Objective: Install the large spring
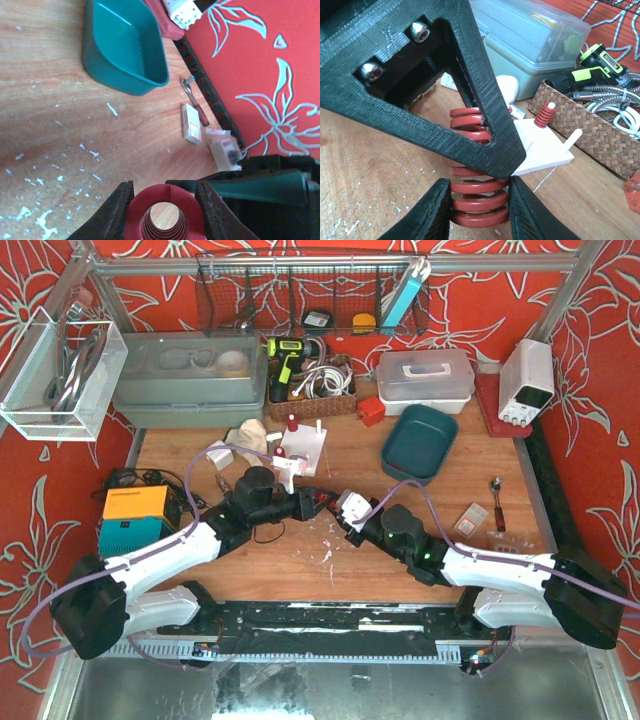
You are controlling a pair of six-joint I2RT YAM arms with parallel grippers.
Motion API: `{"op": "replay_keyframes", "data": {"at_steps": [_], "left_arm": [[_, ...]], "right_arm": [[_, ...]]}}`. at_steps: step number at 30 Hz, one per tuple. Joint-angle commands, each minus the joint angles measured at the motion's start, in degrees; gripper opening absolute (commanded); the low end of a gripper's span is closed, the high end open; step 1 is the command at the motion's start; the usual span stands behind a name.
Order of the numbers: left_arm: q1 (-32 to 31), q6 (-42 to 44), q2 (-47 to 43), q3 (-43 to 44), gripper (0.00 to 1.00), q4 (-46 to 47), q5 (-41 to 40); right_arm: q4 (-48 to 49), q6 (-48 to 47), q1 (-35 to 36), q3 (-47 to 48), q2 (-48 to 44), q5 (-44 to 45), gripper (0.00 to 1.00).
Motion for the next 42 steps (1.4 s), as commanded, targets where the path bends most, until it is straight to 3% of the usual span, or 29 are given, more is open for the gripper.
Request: {"op": "replay_keyframes", "data": {"at_steps": [1,4,7,9,13,14,17,22,30,42], "left_arm": [[-0.2,-0.1,-1.6,-0.7,0.22,2.2,0.9],[0.0,0.2,-1.7,-0.6,0.08,2.6,0.8],[0.2,1.9,-1.9,-0.1,0.03,2.5,-0.6],[0.2,4.2,-2.1,1.1,0.02,1.2,-3.3],[0.2,10.1,-1.6,4.4,0.02,-2.9,-12.2],[0.2,11.5,-1.2,5.1,0.03,-3.5,-14.9],[0.4,14.7,0.6,6.6,0.06,-3.5,-21.9],[2.8,18.9,6.9,9.6,0.06,-2.9,-29.5],[9.4,21.6,16.8,14.4,0.06,1.6,-28.9],[11.0,24.9,34.5,29.1,0.08,4.0,-30.6]], "right_arm": [[2.3,-0.4,0.4,1.0,0.2,0.5,0.0],[1.5,0.0,0.4,1.5,0.4,0.7,0.05],[-2.1,2.3,0.4,3.4,0.7,2.9,0.25],[-3.9,5.8,0.4,4.3,0.7,6.1,0.44],[-12.6,13.0,0.1,7.7,-1.3,11.2,0.92],[-15.8,14.9,0.0,8.6,-2.0,12.4,0.98],[-25.4,21.4,-1.7,11.7,-3.7,20.7,0.99],[-34.9,27.0,-7.5,13.0,-5.4,22.0,0.99],[-32.9,28.4,-13.3,7.3,-9.4,19.1,0.99],[-33.3,28.1,-13.8,8.0,-6.9,14.9,0.99]]}}
